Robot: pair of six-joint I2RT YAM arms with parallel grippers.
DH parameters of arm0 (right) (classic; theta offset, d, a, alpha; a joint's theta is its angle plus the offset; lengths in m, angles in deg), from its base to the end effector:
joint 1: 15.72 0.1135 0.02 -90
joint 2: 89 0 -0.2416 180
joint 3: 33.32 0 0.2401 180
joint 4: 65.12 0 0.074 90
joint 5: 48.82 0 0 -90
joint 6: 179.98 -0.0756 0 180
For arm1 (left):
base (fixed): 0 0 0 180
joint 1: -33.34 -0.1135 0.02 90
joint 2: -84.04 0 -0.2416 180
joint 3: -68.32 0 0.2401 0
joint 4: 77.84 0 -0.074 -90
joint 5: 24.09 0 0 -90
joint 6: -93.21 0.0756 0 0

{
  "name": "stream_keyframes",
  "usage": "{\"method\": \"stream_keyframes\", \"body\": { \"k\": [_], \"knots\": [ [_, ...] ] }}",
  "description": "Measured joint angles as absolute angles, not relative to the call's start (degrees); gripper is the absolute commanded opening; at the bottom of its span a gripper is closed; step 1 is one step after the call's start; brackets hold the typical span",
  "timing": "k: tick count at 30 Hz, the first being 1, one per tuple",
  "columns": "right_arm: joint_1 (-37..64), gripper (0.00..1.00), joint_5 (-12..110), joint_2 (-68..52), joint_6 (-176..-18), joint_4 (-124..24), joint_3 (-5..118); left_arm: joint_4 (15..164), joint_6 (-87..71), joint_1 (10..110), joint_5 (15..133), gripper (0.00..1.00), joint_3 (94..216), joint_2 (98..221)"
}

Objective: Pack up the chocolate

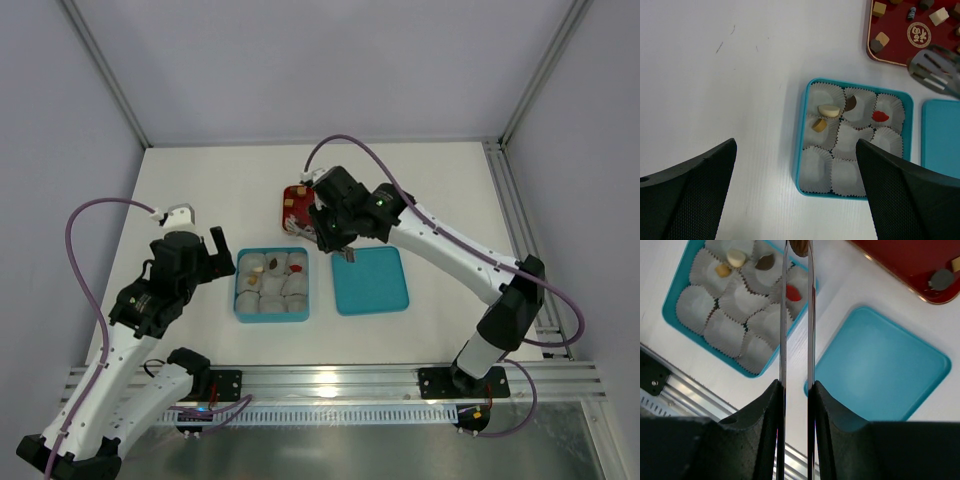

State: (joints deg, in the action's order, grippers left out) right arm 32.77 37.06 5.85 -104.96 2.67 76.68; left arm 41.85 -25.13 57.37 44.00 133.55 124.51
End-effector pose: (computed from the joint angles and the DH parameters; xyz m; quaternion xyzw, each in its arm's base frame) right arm 0.2445 0.2681 0.2982 -0.2619 0.9098 0.1394 0.2901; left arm 0.1681 -0.0441 0.2871 -0.1197 0.8691 -0.0466 0.4776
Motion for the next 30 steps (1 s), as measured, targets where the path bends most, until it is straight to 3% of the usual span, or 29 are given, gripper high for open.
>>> {"method": "stream_keyframes", "body": {
  "k": [13,30],
  "knots": [
    [44.66,0.29,37.52,5.85,-108.24,4.44,74.43,41.83,-25.13,57.37,44.00,1.00,133.55,124.23],
    [48.90,0.29,39.14,6.30,-109.40,4.63,71.94,41.85,-25.13,57.37,44.00,1.00,133.55,124.12]
  ]
}}
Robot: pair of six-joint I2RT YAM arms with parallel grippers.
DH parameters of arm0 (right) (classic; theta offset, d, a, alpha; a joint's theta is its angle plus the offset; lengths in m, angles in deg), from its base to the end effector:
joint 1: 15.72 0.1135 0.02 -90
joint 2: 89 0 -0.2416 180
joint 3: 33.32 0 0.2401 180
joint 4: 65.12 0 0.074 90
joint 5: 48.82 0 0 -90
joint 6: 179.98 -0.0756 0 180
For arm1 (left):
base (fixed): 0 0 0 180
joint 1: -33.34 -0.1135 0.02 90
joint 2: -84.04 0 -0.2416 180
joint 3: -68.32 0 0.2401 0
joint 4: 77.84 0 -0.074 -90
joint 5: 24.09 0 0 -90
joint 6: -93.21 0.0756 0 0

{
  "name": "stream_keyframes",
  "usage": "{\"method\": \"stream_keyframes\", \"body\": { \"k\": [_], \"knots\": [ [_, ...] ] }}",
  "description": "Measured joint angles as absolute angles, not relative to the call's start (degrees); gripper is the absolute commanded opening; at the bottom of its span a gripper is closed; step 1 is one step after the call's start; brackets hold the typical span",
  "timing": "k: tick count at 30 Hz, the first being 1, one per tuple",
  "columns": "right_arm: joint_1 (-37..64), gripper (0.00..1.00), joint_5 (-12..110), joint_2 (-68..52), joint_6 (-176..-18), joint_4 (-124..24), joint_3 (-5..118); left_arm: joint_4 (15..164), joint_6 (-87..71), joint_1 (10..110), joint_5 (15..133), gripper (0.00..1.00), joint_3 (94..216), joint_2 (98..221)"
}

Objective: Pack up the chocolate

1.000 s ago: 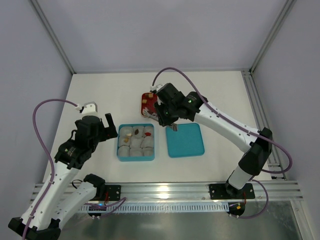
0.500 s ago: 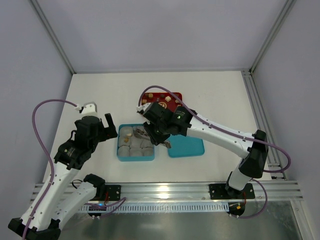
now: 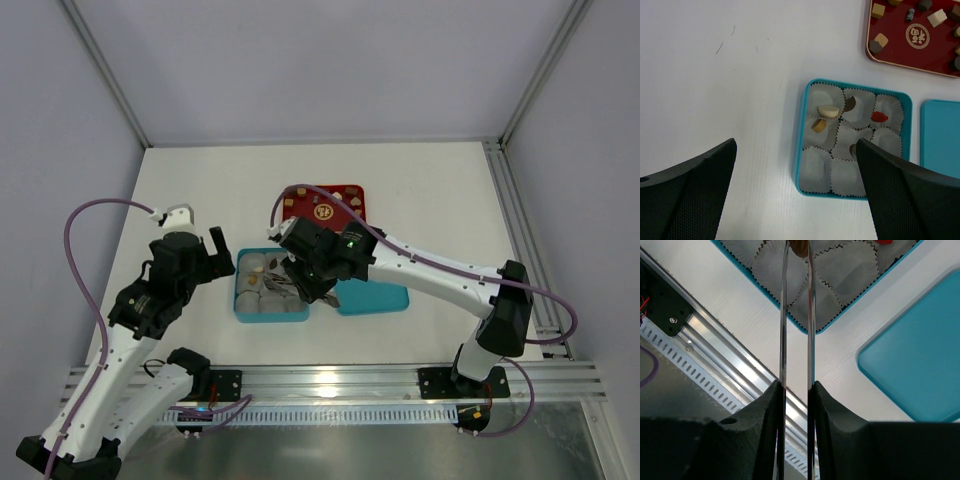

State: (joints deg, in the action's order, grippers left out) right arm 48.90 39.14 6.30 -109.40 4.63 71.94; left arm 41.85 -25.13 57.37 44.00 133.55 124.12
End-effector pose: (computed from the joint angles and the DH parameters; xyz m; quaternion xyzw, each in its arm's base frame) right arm 0.1542 0.3187 0.2664 -0.3667 0.8930 0.1616 0.2051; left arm 0.1670 -0.0436 0.2881 -0.1202 0.8676 -0.0481 0.4802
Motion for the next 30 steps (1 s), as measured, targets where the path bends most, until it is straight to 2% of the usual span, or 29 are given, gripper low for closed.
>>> {"method": "stream_keyframes", "body": {
  "k": [5,6,18,30],
  "knots": [
    [48.99,0.30,39.27,7.88,-109.38,4.52,71.94,41.85,-25.13,57.37,44.00,1.00,133.55,124.12],
    [49.01,0.33,39.27,8.25,-109.38,4.39,71.94,41.85,-25.13,57.37,44.00,1.00,133.55,124.12],
    [49.05,0.45,39.14,10.04,-109.35,3.41,71.94,41.85,-25.13,57.37,44.00,1.00,133.55,124.12],
    [48.75,0.45,37.21,10.00,-109.22,4.04,73.33,41.85,-25.13,57.37,44.00,1.00,133.55,124.12]
  ]
}}
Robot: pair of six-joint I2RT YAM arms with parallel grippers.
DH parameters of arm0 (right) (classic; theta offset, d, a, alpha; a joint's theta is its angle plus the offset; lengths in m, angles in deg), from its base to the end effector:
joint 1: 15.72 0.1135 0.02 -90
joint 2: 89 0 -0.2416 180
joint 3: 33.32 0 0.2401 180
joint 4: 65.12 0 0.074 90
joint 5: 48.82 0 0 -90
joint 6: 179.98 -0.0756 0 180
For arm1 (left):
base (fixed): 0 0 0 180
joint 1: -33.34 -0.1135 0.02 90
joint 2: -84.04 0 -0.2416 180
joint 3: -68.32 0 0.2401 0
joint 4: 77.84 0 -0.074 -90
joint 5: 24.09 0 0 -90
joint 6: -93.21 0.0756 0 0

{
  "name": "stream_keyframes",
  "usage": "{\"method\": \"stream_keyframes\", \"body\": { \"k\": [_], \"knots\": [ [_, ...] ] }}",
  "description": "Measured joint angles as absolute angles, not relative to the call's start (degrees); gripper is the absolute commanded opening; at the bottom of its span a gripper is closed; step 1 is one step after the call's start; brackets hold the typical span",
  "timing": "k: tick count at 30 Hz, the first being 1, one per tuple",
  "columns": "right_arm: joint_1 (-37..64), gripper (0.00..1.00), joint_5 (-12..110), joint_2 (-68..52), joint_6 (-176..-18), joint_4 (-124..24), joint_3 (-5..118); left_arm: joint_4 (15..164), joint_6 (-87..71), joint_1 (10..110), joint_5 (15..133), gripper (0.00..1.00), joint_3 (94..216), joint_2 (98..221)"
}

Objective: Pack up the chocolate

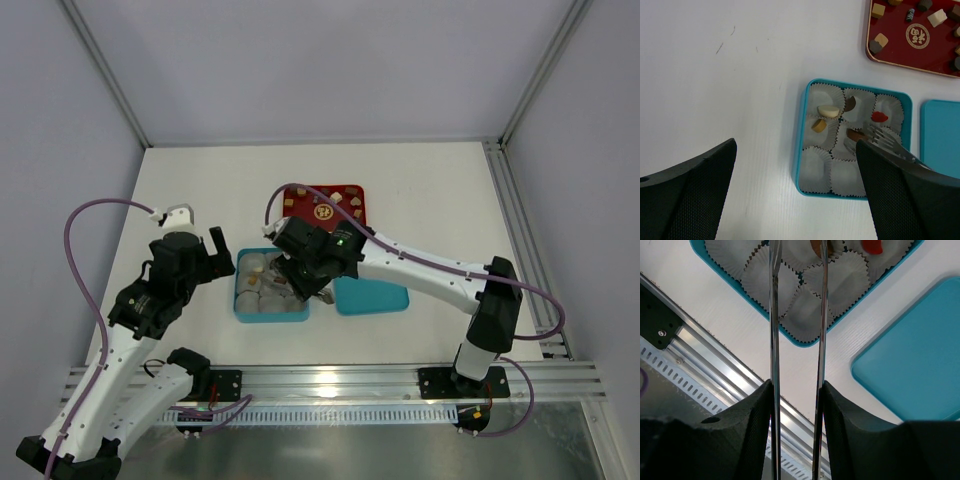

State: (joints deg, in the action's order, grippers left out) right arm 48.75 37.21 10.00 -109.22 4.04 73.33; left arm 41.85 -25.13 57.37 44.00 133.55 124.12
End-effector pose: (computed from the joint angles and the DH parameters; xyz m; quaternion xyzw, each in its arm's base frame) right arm 0.1629 0.3289 0.2528 -0.3646 0.8975 0.1391 0.2056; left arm 0.1670 -0.0436 0.2881 -0.1202 0.8676 -0.0481 0.4802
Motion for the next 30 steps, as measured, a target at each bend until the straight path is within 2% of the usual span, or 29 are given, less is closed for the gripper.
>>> {"method": "stream_keyframes", "body": {
  "k": [7,19,30],
  "knots": [
    [44.20,0.45,35.16,6.83,-108.02,5.51,74.89,41.85,-25.13,57.37,43.98,1.00,133.55,124.09],
    [23.41,0.45,31.88,1.17,-104.61,5.99,73.73,41.85,-25.13,57.37,44.00,1.00,133.55,124.03],
    [18.87,0.44,31.86,7.03,-103.56,5.07,70.84,41.85,-25.13,57.37,44.00,1.00,133.55,124.03]
  ]
}}
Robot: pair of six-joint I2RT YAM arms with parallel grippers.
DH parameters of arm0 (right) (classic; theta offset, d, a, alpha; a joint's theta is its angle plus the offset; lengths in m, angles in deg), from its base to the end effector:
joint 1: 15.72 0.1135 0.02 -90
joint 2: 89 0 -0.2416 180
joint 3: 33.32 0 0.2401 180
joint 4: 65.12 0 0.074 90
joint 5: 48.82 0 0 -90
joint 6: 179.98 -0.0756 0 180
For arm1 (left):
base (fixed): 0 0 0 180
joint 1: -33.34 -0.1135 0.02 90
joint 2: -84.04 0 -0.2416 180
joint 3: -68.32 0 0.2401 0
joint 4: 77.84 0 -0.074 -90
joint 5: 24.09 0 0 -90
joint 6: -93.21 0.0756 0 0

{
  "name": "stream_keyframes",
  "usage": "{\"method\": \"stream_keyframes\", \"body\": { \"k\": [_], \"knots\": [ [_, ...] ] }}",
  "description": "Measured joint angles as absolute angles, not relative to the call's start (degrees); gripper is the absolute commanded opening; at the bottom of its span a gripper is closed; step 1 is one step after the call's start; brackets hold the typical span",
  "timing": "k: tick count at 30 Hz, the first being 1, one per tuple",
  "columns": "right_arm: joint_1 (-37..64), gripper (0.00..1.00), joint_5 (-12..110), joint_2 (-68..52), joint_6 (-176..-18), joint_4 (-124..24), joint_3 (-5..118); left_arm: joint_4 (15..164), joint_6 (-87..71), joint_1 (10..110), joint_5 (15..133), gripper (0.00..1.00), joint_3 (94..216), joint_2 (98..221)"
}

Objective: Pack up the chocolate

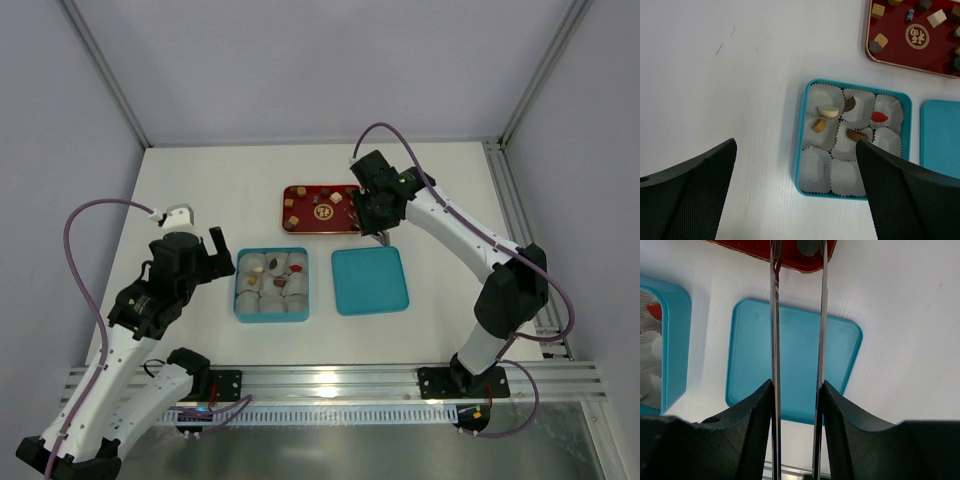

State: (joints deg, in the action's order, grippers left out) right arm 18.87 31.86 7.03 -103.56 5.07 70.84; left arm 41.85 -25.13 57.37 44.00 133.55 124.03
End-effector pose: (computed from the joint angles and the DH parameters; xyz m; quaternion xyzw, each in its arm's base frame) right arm 0.2973 0.1901 0.2564 -0.1571 0.9546 0.0262 0.2518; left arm 0.1668 -0.0435 0.2883 -0.1203 0.8672 -0.0485 0.4807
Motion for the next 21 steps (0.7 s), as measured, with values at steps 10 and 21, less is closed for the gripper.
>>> {"method": "stream_keyframes", "body": {
  "k": [10,21],
  "knots": [
    [17.86,0.43,31.84,10.06,-103.26,3.41,70.08,41.85,-25.13,57.37,44.00,1.00,133.55,124.01],
    [17.03,0.41,31.94,10.94,-103.13,2.51,68.88,41.85,-25.13,57.37,44.00,1.00,133.55,124.01]
  ]
}}
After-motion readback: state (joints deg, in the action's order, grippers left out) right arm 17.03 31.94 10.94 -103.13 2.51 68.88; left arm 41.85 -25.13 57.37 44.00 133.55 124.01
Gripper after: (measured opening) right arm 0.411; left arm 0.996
